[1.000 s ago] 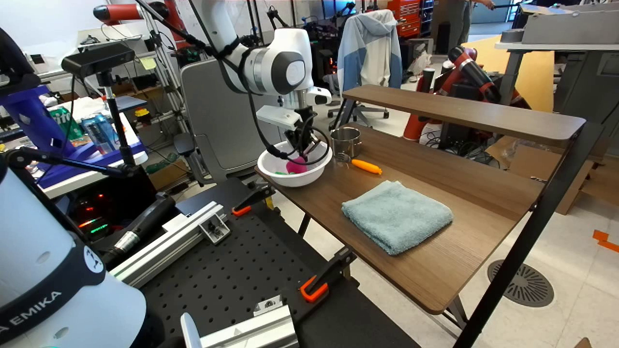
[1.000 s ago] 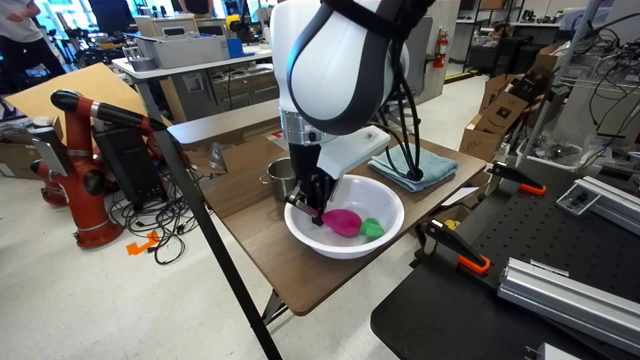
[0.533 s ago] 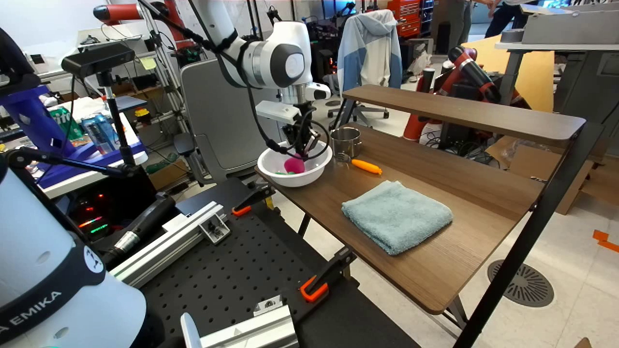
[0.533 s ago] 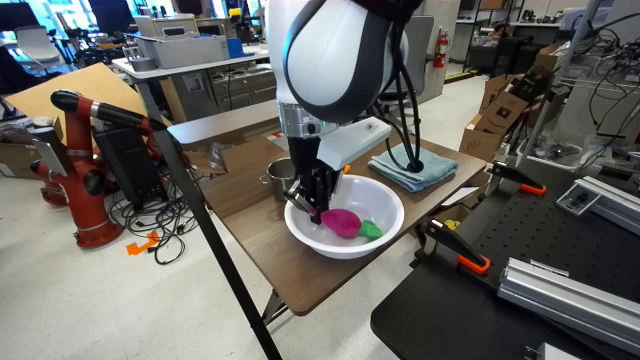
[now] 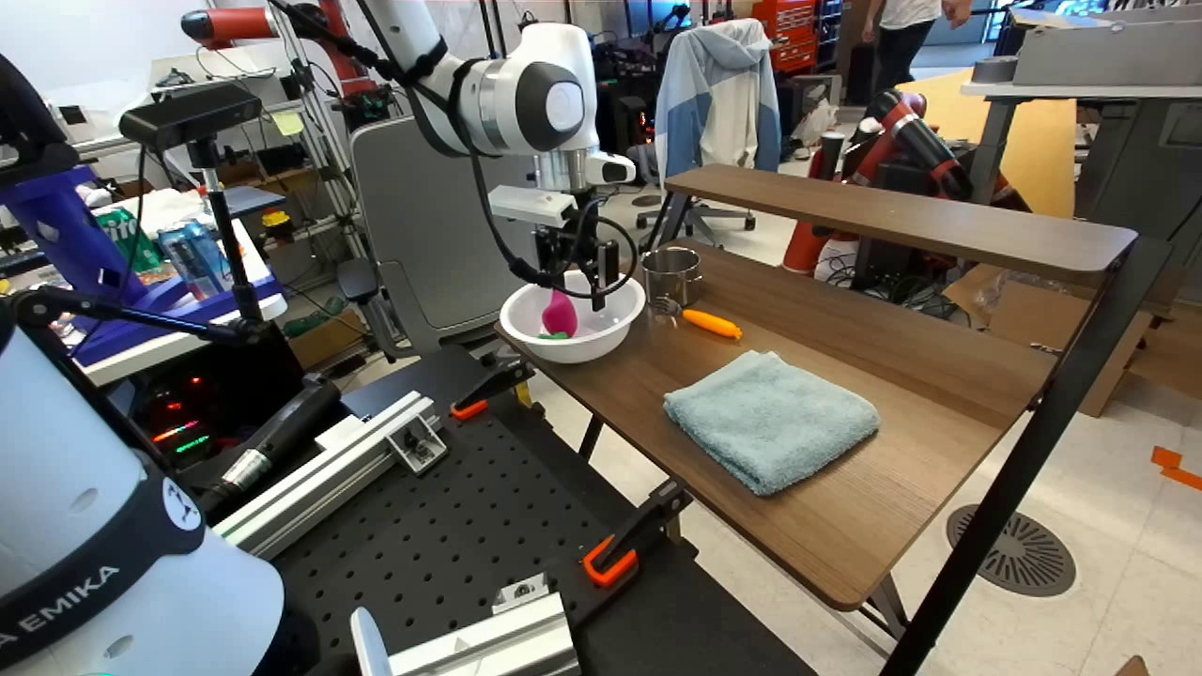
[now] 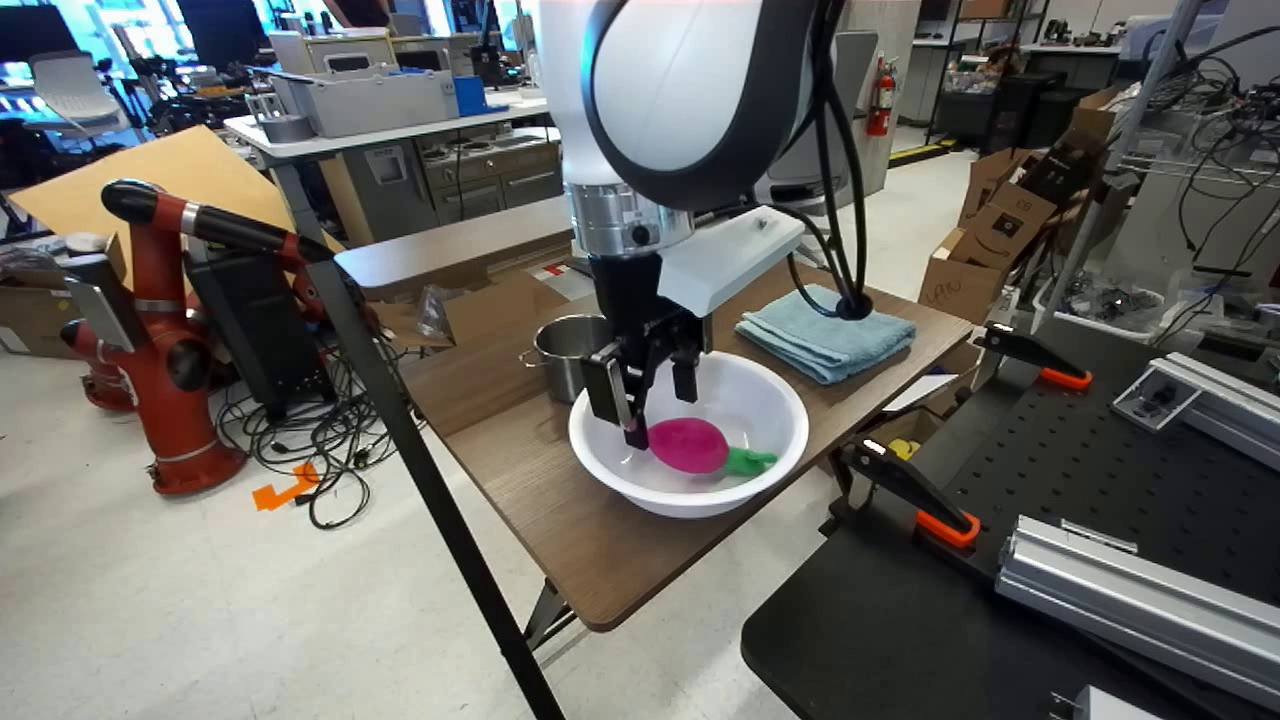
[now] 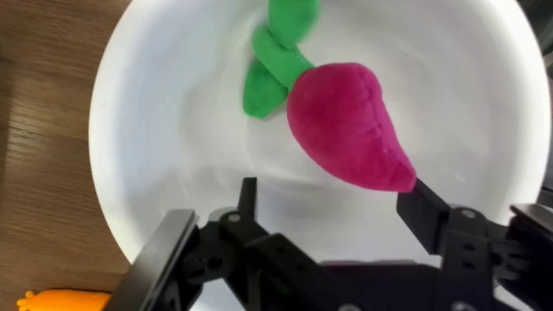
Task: Pick up the fruit plush toy from the bowl and put it on the table
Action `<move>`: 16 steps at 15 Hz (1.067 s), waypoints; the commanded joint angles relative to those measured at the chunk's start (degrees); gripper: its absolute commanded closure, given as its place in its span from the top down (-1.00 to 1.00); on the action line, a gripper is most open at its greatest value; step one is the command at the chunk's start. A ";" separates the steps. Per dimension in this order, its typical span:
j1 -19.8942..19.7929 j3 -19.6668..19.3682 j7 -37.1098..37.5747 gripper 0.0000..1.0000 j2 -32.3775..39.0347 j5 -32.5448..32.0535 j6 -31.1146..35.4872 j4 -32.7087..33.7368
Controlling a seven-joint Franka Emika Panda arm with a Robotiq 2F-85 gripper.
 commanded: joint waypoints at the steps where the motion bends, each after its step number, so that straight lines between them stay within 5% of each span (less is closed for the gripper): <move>1: 0.25 0.14 0.06 1.00 -2.27 -1.86 -2.55 -2.12; 9: 1.53 2.22 -1.35 1.00 -1.00 -3.02 -6.64 -2.55; 10: 1.74 2.23 -1.52 0.50 -0.95 -3.23 -6.97 -2.47; 12: 1.90 2.32 -1.93 0.35 -0.94 -3.73 -7.77 -2.40; 16: 1.81 2.41 -2.49 -0.28 -0.71 -4.76 -8.36 -2.17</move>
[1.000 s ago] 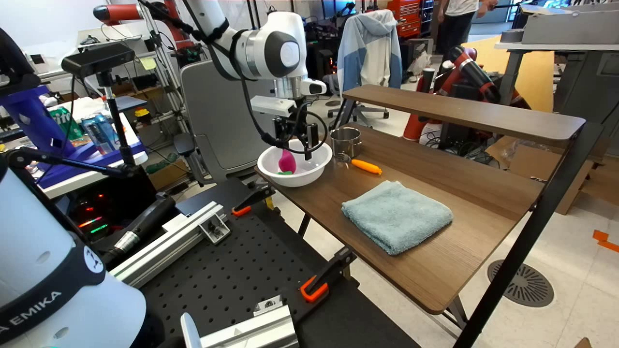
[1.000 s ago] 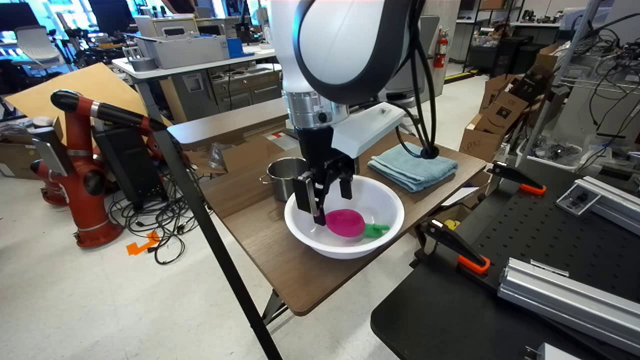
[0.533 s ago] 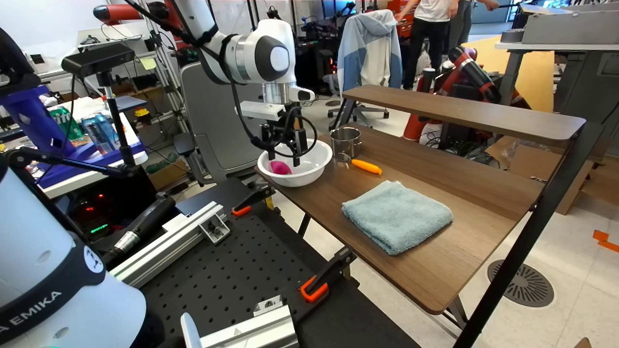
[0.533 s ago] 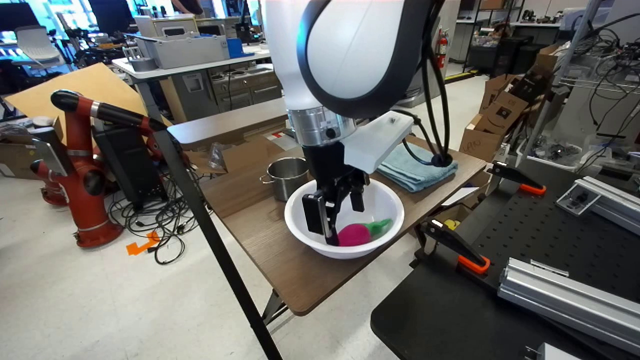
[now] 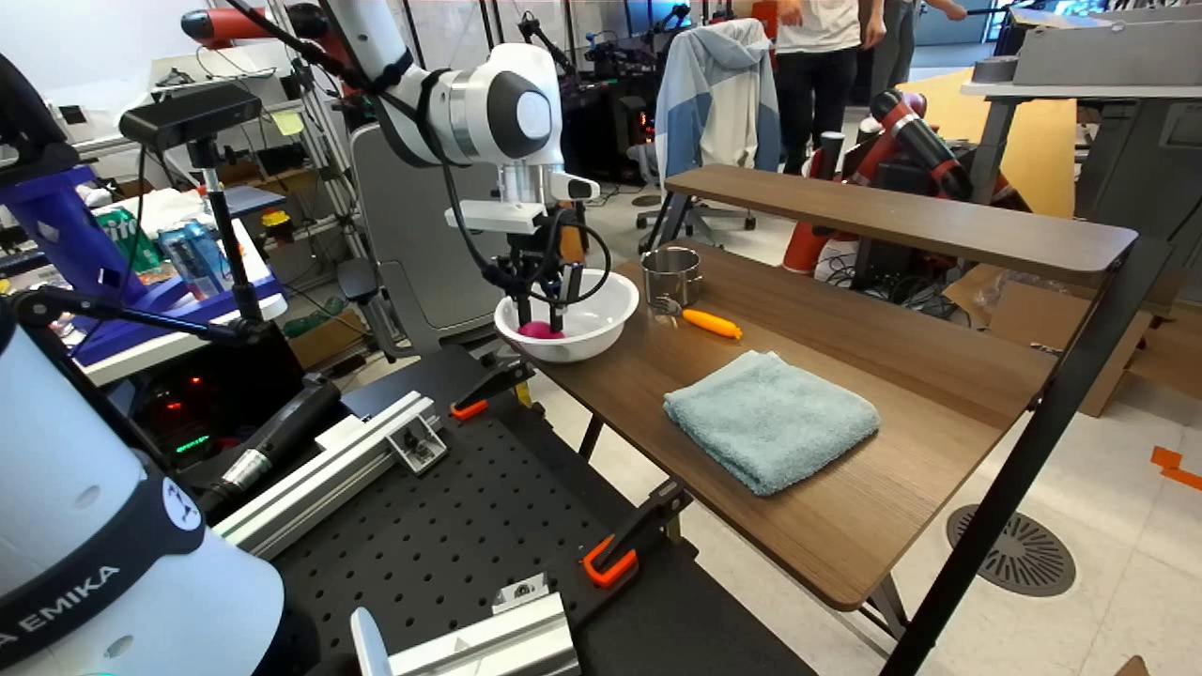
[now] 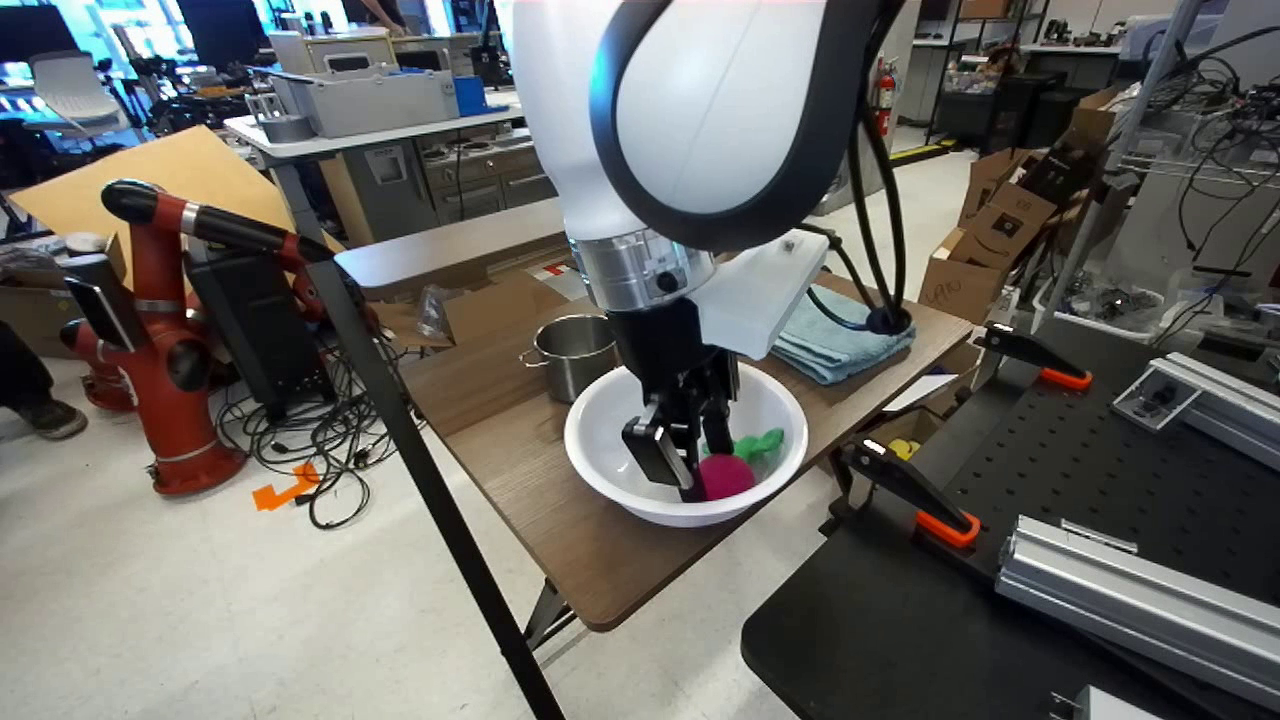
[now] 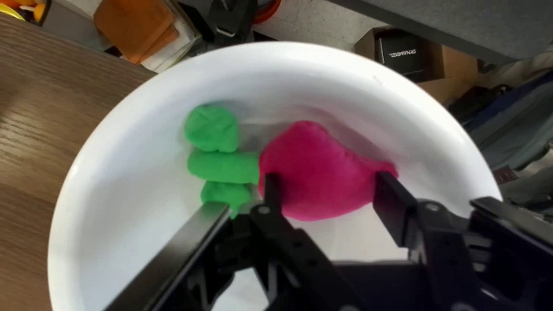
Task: Pick up the fruit plush toy from the bowl and put it on the table
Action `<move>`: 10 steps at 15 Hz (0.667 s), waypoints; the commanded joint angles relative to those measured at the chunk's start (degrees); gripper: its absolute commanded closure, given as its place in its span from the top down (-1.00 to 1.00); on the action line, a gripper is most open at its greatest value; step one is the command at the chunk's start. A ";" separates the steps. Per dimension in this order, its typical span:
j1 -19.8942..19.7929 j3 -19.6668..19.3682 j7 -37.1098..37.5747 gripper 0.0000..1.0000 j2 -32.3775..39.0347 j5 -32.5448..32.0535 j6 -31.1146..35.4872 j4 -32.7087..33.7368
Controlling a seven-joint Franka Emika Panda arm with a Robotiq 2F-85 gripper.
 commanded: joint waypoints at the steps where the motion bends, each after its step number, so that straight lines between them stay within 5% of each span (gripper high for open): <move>1: -0.15 0.30 -0.75 -0.46 0.02 -1.63 -2.26 0.74; 5: -0.41 0.42 -1.53 -1.00 0.02 -1.41 -2.32 0.92; 10: -0.69 0.51 -2.15 -0.99 0.00 -1.19 -2.21 0.96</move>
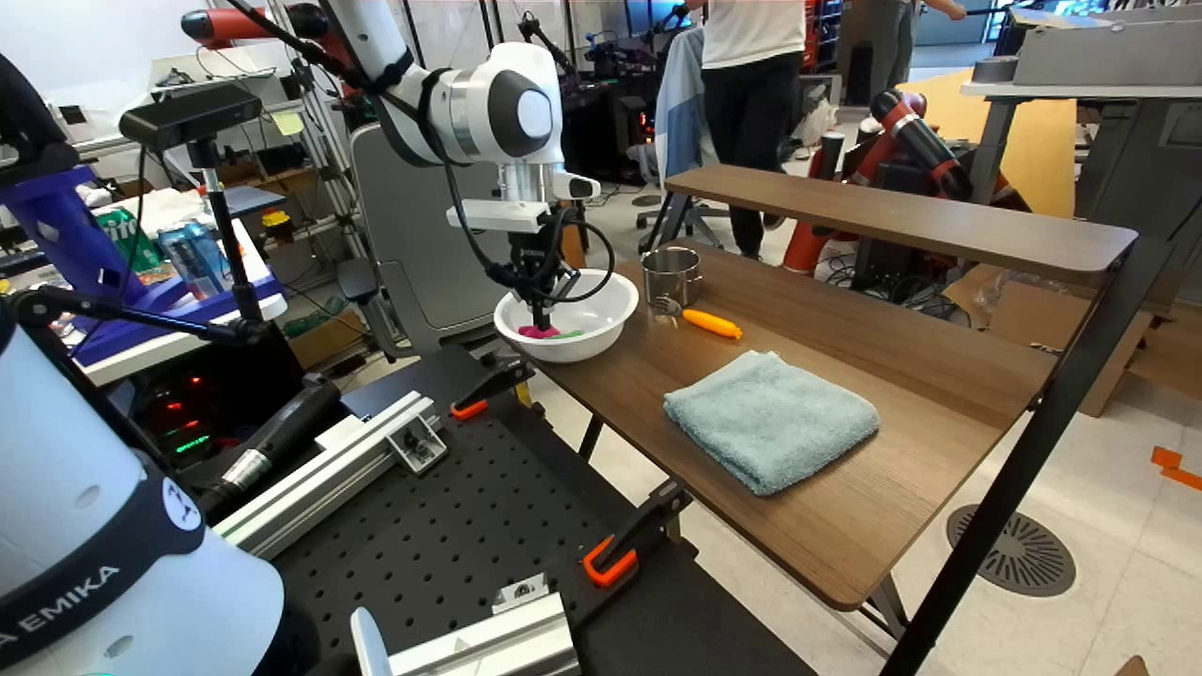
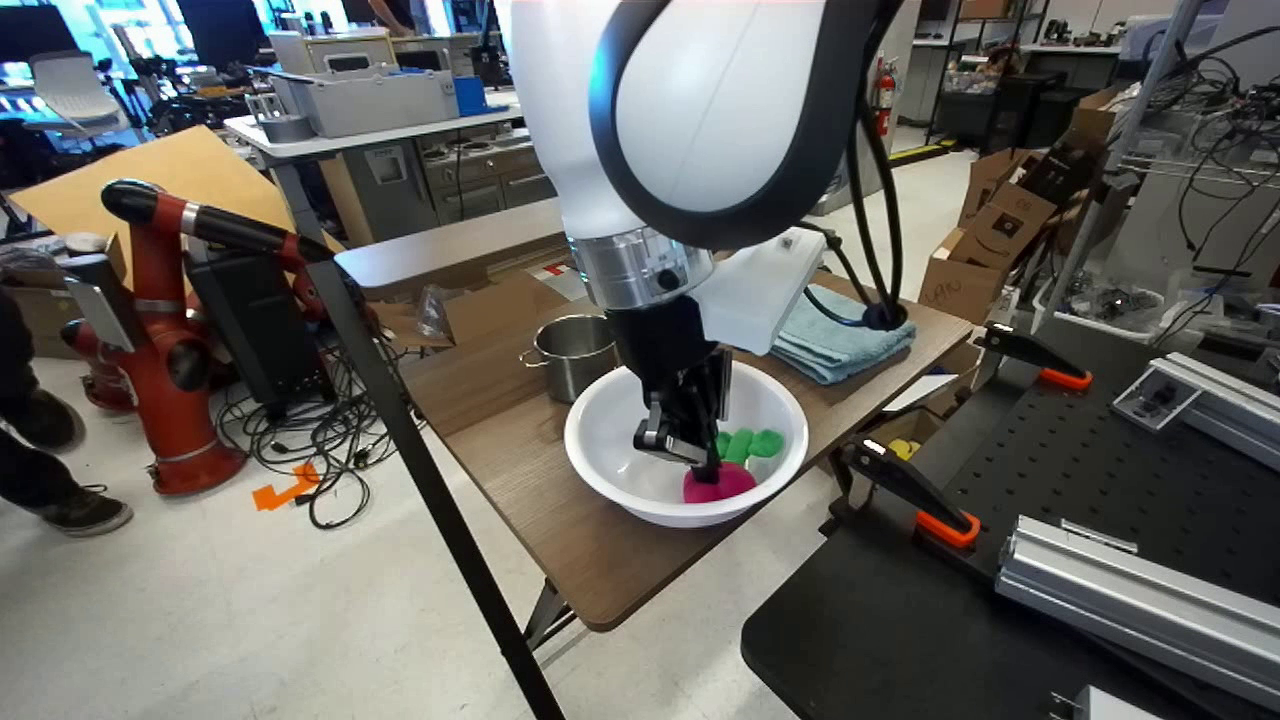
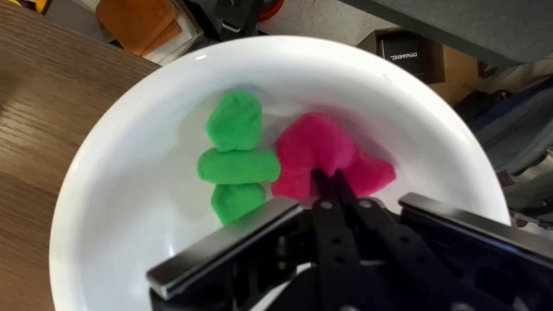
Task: Pick up the fruit plush toy from the bowl and put it on the table
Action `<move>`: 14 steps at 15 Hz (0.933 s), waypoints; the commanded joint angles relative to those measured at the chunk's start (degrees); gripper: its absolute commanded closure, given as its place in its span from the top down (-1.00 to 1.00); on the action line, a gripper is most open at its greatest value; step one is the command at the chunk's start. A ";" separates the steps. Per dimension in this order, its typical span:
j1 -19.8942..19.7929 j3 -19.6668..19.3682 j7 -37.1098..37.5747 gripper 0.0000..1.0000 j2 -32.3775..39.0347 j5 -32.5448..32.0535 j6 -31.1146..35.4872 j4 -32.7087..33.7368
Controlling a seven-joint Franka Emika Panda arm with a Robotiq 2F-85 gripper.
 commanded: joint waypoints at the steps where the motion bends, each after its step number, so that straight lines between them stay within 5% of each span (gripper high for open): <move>1: -0.75 0.58 -0.83 -0.99 -0.10 -0.86 -2.10 0.74; 14: -5.83 -0.47 -3.98 -0.99 -13.59 -0.95 -5.76 -4.18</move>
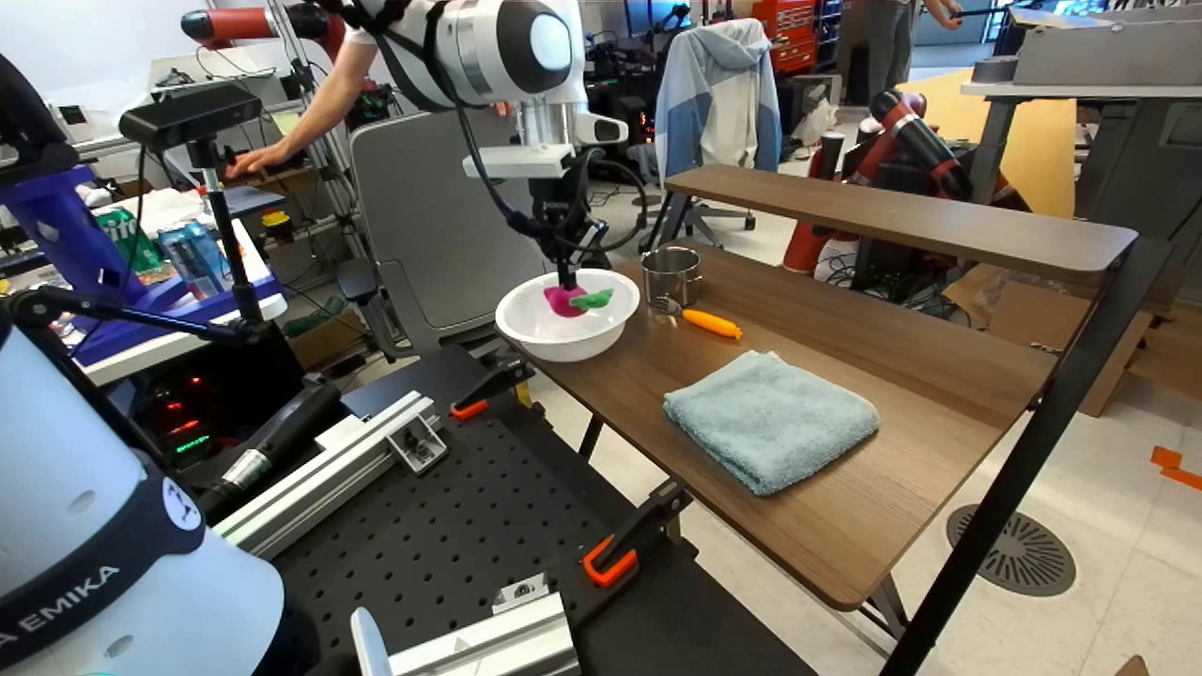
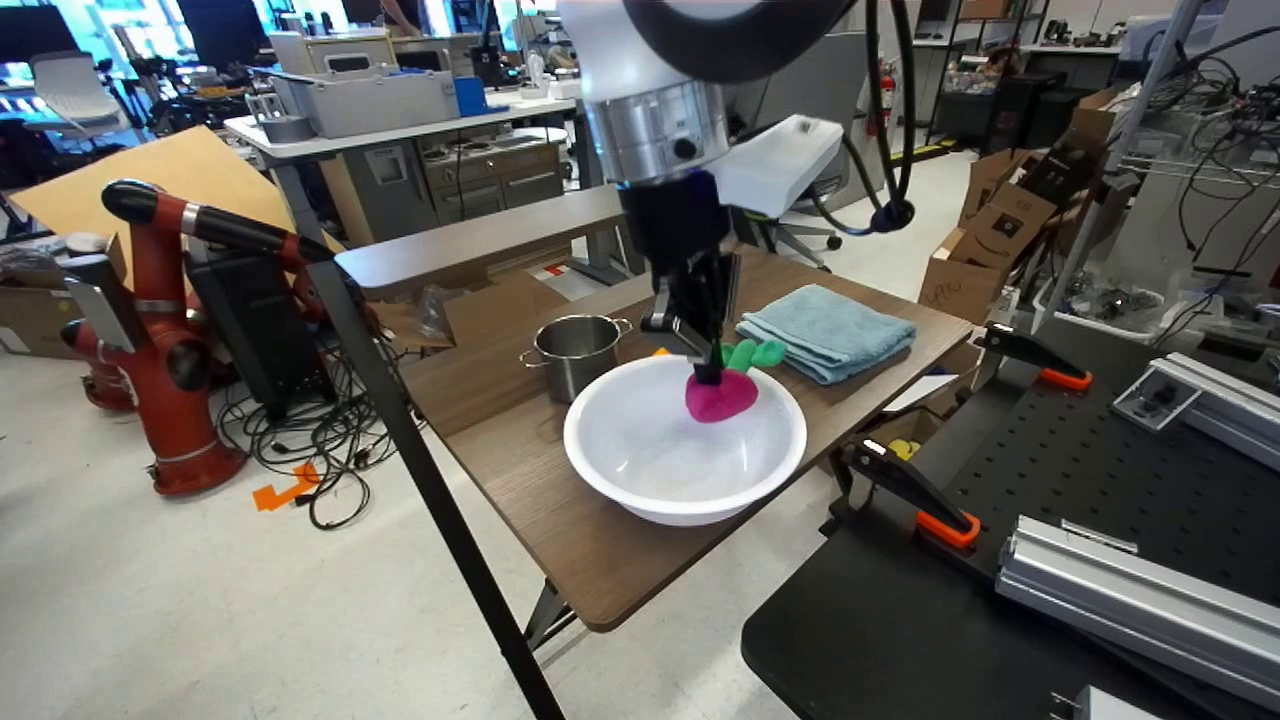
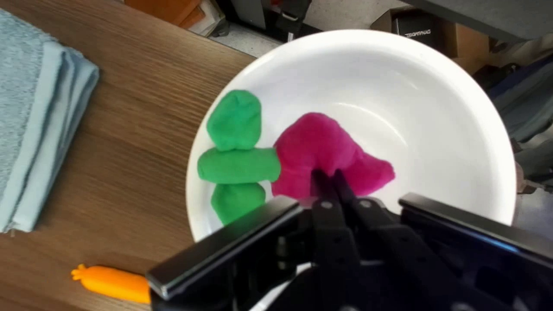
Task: Pick up the fruit plush toy from the bowl and put it on the table
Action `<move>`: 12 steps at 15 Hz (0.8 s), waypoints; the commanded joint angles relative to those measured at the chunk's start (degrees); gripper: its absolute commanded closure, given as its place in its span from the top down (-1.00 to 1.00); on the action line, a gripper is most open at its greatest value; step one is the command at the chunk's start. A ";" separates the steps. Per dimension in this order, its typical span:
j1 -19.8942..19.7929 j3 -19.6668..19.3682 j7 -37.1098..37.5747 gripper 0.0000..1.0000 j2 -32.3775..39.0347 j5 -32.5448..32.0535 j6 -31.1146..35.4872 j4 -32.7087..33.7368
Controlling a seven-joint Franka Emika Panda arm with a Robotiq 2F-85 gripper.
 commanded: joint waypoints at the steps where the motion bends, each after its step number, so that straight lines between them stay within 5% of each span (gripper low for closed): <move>1: -3.03 0.11 -1.67 -0.99 -6.43 -0.88 -2.44 -3.02; 7: -11.12 -2.69 -9.00 -0.99 -11.72 0.11 -2.01 -3.20; 12: -17.52 -5.33 -15.74 -0.99 -7.57 2.08 -1.58 3.24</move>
